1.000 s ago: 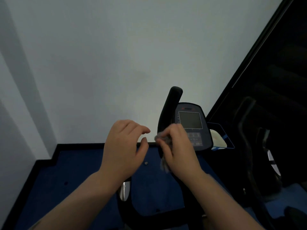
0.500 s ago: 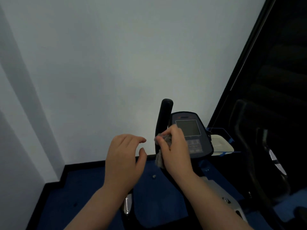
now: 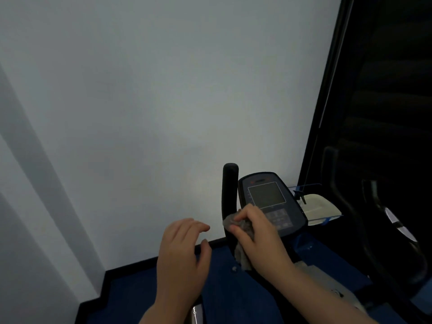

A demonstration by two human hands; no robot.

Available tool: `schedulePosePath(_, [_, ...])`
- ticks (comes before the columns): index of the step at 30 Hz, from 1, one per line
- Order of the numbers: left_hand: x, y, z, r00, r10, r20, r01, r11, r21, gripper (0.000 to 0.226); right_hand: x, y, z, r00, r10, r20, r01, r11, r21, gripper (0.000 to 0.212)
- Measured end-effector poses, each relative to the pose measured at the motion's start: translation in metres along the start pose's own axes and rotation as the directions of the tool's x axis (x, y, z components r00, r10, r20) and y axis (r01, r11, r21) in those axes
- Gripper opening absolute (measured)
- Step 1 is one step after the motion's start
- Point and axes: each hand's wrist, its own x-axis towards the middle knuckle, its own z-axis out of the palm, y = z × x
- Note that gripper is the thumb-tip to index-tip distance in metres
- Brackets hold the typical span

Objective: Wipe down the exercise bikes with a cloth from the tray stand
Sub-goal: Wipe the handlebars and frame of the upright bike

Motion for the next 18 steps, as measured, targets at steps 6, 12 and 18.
schedulePosePath(6, [-0.002,0.002,-0.001,1.0,-0.025,0.001,0.025,1.0,0.003,0.022,0.054,-0.029,-0.04,0.966,-0.087,-0.242,0.122,0.984,0.132,0.016])
schedulePosePath(12, [0.001,0.007,-0.002,0.998,-0.057,-0.003,0.057,0.998,-0.014,0.022,0.067,-0.026,0.001,0.952,-0.03,-0.306,0.094,0.976,0.198,0.022])
schedulePosePath(18, [-0.001,0.005,-0.007,0.999,-0.035,0.033,0.035,0.999,-0.011,0.022,0.051,-0.013,-0.01,0.97,0.031,-0.243,0.027,0.973,0.231,0.022])
